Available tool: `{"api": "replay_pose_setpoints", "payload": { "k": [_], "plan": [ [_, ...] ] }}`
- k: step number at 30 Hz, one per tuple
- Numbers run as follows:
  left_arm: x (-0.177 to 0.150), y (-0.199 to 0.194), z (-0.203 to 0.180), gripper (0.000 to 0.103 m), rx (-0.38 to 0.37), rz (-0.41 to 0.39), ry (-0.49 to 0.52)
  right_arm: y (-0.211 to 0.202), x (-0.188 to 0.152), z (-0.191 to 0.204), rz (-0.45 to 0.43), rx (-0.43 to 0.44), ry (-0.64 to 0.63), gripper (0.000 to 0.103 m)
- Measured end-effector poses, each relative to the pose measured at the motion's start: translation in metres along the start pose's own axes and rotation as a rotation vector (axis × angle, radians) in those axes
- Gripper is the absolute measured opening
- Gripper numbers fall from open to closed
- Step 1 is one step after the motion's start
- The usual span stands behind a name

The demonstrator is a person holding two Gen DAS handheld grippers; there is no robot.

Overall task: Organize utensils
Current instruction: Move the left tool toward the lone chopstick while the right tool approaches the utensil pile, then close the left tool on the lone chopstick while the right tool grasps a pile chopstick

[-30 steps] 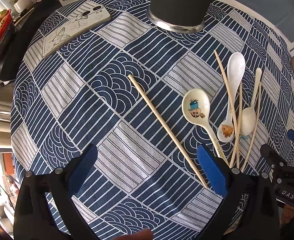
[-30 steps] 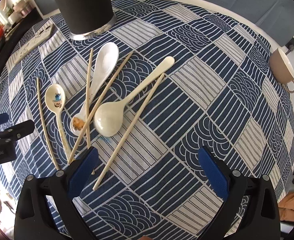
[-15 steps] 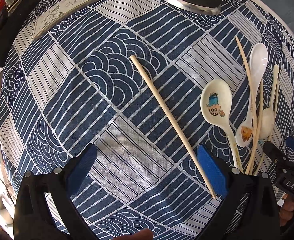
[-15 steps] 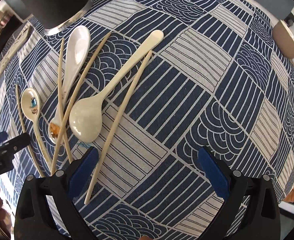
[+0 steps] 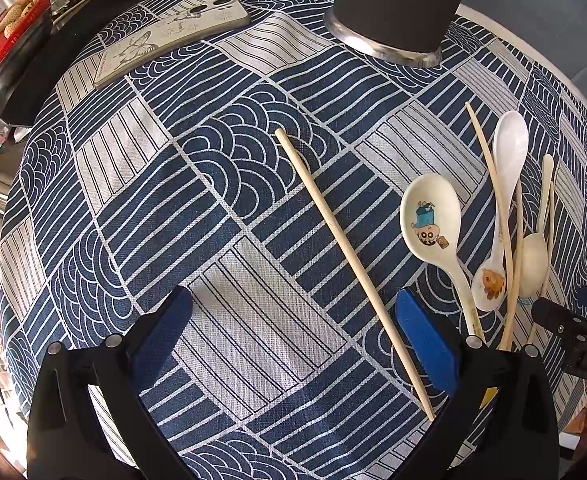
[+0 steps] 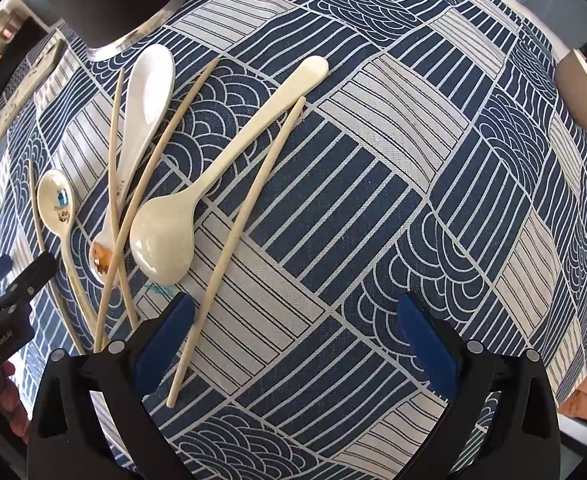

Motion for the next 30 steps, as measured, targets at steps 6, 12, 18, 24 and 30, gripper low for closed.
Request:
{"api": "replay_pose_setpoints", "payload": {
  "k": [6,12,18,24,30],
  "plan": [
    [-0.005,-0.002,0.003,0.091,-0.006,-0.011,-0.003,0.001,0.001,0.004,0.022,0.009,-0.091,0.086],
    [-0.011,-0.017,0.037,0.023,0.0,-0.015,-0.041,-0.011,-0.003,-0.033,0.018,0.007,-0.11,0.012],
    [-0.023,-0.024,0.067,0.005,-0.025,0.017,-0.097,-0.005,0.0,-0.08,0.043,0.164,-0.043,0.004],
    [-0.028,-0.045,0.093,0.005,-0.023,0.013,-0.159,-0.024,0.0,-0.124,-0.04,0.165,0.011,0.004],
    [-0.006,-0.085,0.086,0.005,-0.008,-0.076,-0.117,-0.066,0.0,-0.137,-0.146,0.168,0.013,0.004]
  ]
}}
Point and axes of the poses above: each gripper's, at about its wrist camera, not at the fingertips, and y roughly the way its jaws point, z to its left, x to its top, the point moved 3 cm from there along y, roughly the way its jaws point, and after that the axes turned 8 degrees about -y, right-handed, at the moved point
